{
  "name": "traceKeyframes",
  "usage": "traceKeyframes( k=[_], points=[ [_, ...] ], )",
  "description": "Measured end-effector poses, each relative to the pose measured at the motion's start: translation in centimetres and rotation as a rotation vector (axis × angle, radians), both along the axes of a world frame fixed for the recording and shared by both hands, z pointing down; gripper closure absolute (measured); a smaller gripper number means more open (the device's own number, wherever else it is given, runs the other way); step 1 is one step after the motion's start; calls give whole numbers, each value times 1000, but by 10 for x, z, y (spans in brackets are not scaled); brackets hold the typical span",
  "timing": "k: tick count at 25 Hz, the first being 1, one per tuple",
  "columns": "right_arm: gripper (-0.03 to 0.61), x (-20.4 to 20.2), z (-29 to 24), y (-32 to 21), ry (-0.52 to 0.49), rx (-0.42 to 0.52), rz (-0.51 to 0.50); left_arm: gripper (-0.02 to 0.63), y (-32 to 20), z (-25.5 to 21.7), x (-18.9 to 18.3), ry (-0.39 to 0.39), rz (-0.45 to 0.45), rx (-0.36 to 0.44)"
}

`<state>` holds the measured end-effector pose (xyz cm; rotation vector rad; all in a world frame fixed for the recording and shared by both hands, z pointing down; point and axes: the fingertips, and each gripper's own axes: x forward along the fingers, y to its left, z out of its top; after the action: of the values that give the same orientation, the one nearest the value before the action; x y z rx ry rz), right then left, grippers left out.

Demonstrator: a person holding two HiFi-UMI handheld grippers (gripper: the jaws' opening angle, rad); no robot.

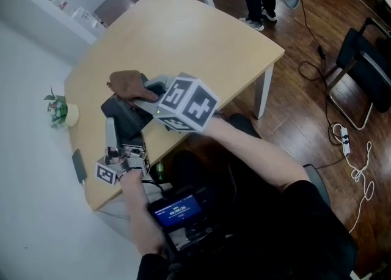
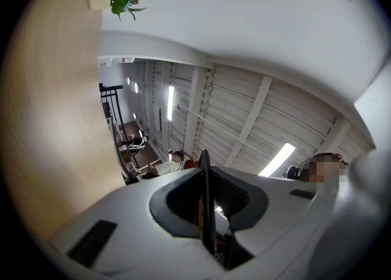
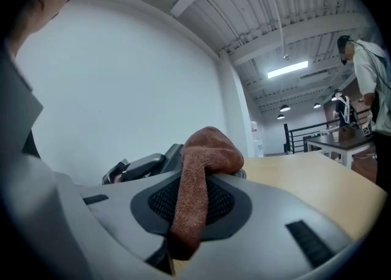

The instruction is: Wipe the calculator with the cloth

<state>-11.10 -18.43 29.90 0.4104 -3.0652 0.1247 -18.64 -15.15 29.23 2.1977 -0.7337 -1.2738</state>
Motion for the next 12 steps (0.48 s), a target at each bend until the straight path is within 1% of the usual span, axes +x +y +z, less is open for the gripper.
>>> traceKeyframes(
  k=[4, 8, 10, 12],
  points=[
    [518, 22, 23, -30, 16, -63, 84, 541, 4, -2, -5, 49, 3, 15],
    [520, 50, 46, -58, 19, -137, 186, 549, 3, 5, -16, 129, -8, 1],
    [520, 60, 38, -58, -23, -145, 202, 554, 2, 7, -19, 144, -14, -2],
    [520, 58, 16, -45, -76, -106, 170, 554, -1, 7, -18, 138, -17, -6]
  ],
)
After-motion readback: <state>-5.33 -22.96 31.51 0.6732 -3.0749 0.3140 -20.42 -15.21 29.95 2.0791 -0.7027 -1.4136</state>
